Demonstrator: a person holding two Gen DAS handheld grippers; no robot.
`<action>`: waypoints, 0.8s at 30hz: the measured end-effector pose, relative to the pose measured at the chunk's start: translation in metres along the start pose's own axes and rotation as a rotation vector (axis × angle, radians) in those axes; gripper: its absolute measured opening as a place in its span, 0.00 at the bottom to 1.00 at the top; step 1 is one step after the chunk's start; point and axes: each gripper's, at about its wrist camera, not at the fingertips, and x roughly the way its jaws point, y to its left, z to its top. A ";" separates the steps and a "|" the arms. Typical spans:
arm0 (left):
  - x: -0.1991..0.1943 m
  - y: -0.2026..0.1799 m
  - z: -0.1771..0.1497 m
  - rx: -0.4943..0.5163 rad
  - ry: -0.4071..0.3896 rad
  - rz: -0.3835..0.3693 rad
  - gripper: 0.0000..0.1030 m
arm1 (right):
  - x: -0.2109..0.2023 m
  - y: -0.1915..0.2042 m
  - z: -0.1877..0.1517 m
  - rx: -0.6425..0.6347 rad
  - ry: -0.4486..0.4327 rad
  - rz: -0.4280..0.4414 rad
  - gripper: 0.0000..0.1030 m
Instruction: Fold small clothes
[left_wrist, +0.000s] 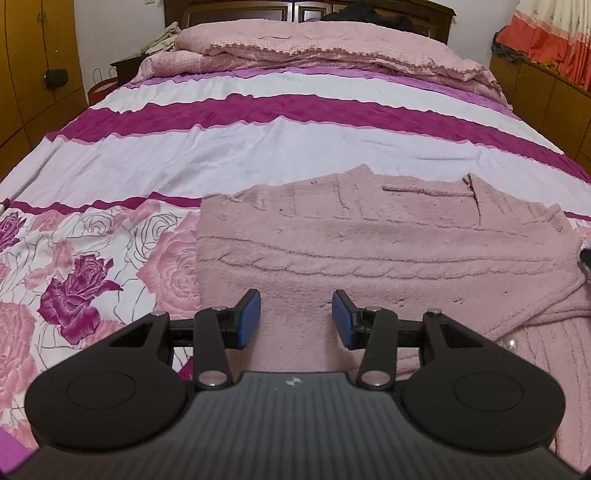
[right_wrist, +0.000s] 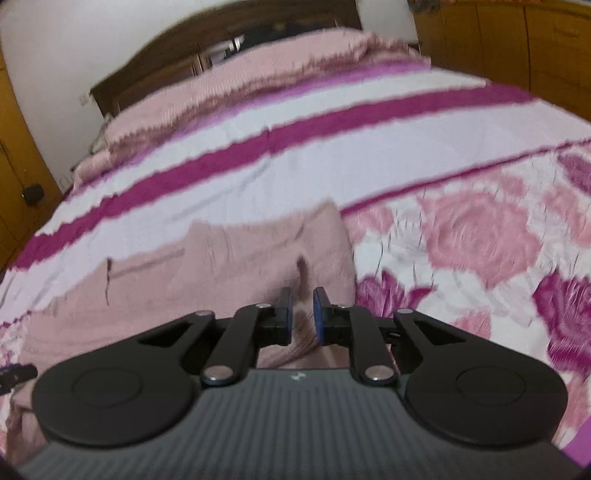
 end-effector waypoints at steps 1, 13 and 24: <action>0.001 0.000 0.000 0.000 0.003 0.001 0.49 | 0.001 -0.001 -0.003 0.001 0.004 -0.010 0.16; 0.011 -0.002 -0.004 0.005 0.014 0.008 0.49 | -0.006 0.004 -0.015 -0.046 -0.018 0.031 0.50; 0.016 -0.003 -0.006 0.014 0.017 0.012 0.49 | -0.029 0.004 -0.019 -0.024 -0.096 0.033 0.15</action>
